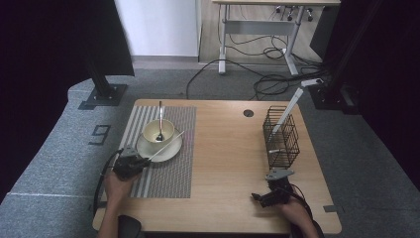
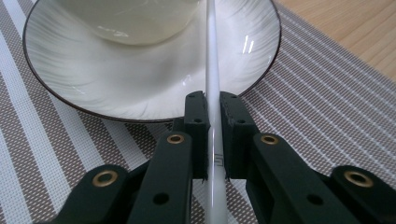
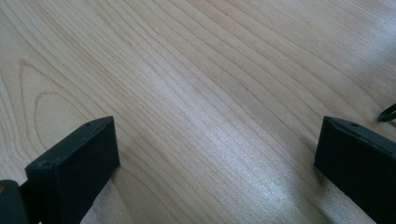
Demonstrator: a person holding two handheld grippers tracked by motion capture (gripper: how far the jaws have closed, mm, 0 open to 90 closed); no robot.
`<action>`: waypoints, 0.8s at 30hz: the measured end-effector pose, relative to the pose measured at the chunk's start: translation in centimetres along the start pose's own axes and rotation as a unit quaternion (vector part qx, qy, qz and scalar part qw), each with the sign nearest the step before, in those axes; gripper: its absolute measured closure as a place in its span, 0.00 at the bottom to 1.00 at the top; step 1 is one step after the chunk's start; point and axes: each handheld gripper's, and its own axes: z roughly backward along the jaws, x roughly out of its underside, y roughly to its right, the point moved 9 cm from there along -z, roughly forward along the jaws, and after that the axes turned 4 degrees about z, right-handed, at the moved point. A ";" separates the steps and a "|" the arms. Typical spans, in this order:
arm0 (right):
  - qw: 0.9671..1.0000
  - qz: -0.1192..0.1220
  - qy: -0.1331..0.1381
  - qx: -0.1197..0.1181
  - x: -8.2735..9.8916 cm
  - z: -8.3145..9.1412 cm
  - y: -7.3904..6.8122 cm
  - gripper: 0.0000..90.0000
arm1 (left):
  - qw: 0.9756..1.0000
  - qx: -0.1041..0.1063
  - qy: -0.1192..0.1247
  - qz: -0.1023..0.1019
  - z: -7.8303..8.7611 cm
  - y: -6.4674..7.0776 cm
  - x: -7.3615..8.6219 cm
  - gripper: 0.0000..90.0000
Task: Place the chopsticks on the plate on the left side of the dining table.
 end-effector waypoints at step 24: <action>1.000 -0.002 0.003 0.001 0.0 0.0 0.0 0.00 | 0.997 0.046 0.052 0.035 0.9 0.4 -0.9 0.77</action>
